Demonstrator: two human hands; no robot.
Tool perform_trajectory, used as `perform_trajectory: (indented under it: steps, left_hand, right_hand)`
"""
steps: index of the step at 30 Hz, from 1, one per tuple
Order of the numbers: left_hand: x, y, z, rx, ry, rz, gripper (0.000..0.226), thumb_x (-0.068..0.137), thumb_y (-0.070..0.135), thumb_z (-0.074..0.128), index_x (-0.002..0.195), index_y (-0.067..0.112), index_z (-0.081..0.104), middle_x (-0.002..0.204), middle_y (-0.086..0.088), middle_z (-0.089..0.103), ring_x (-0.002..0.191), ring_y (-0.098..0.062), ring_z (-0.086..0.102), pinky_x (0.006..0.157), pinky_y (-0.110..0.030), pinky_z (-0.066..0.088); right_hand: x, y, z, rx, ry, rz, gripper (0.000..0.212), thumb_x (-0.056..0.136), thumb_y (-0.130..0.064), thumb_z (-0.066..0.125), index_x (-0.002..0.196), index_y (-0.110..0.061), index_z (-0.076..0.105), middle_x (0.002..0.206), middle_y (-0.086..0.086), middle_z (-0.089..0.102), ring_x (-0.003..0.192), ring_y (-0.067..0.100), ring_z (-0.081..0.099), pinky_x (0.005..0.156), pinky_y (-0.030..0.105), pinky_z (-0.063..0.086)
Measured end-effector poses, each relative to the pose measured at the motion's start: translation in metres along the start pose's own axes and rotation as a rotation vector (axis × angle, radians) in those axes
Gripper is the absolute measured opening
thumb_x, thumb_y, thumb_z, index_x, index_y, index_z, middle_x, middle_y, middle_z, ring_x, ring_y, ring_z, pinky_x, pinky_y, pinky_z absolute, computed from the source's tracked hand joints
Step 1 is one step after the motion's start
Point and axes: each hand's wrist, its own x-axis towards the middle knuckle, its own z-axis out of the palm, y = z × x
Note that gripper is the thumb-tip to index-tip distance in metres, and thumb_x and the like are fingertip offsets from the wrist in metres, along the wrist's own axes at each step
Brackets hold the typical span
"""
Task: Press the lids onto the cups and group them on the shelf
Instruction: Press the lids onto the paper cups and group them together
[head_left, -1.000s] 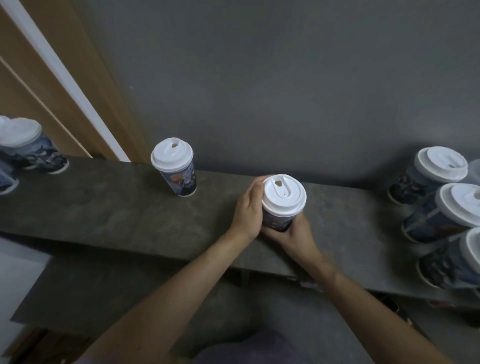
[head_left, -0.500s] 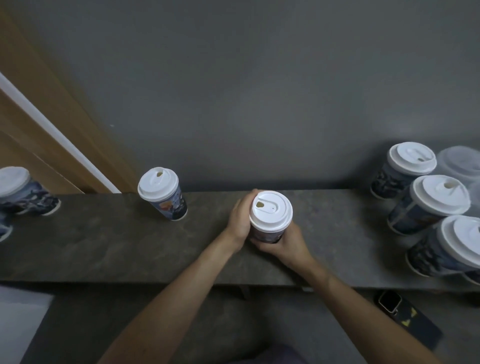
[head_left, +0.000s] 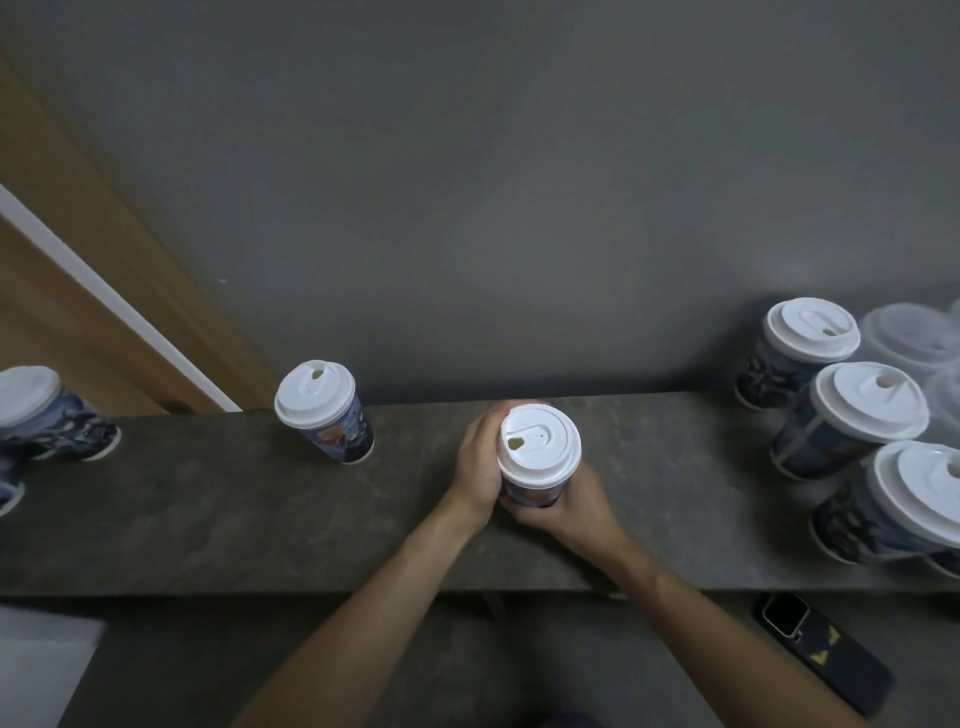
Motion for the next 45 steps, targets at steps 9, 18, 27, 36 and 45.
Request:
perform_trajectory:
  steps: [9, 18, 27, 36, 45]
  left_hand:
    - [0.012, 0.001, -0.002, -0.035, -0.179, -0.100, 0.041, 0.106, 0.016, 0.039, 0.100, 0.007, 0.078, 0.102, -0.007, 0.078, 0.098, -0.016, 0.071, 0.091, -0.030, 0.054]
    - [0.001, -0.009, 0.006, -0.036, 0.124, 0.044, 0.037, 0.103, 0.008, 0.040, 0.094, 0.008, 0.076, 0.091, 0.005, 0.079, 0.090, -0.005, 0.071, 0.081, -0.019, 0.052]
    - [0.004, -0.005, -0.005, -0.046, 0.018, 0.045, 0.030, 0.098, 0.009, 0.047, 0.100, 0.000, 0.076, 0.100, -0.010, 0.078, 0.094, -0.016, 0.071, 0.084, -0.026, 0.054]
    - [0.020, 0.000, -0.010, -0.046, -0.147, -0.225, 0.039, 0.105, 0.024, 0.046, 0.104, -0.004, 0.074, 0.098, -0.010, 0.076, 0.094, -0.020, 0.068, 0.085, -0.026, 0.053]
    - [0.011, -0.004, -0.004, -0.045, -0.019, -0.168, 0.040, 0.107, 0.022, 0.043, 0.093, 0.007, 0.077, 0.092, -0.003, 0.078, 0.088, -0.011, 0.071, 0.084, -0.028, 0.053]
  right_hand:
    - [0.001, 0.000, 0.001, -0.014, 0.006, -0.011, 0.089, 0.067, -0.023, 0.097, 0.143, -0.016, 0.053, 0.139, -0.007, 0.065, 0.129, 0.009, 0.061, 0.109, 0.041, 0.050]
    - [-0.002, -0.001, 0.006, 0.007, 0.064, -0.014, 0.094, 0.062, -0.039, 0.098, 0.140, -0.021, 0.050, 0.137, -0.012, 0.063, 0.127, 0.000, 0.059, 0.103, 0.023, 0.049]
    - [-0.001, 0.003, 0.006, -0.040, -0.015, -0.053, 0.089, 0.069, -0.024, 0.096, 0.144, -0.019, 0.049, 0.141, -0.012, 0.060, 0.131, 0.001, 0.056, 0.108, 0.023, 0.046]
    - [0.000, 0.005, 0.004, -0.089, -0.039, -0.057, 0.086, 0.067, -0.025, 0.095, 0.142, -0.023, 0.052, 0.140, -0.019, 0.059, 0.130, -0.004, 0.055, 0.112, 0.030, 0.046]
    - [0.000, 0.005, 0.004, -0.064, 0.030, -0.058, 0.082, 0.063, -0.022, 0.099, 0.132, -0.033, 0.058, 0.129, -0.030, 0.065, 0.122, -0.004, 0.061, 0.103, 0.021, 0.050]
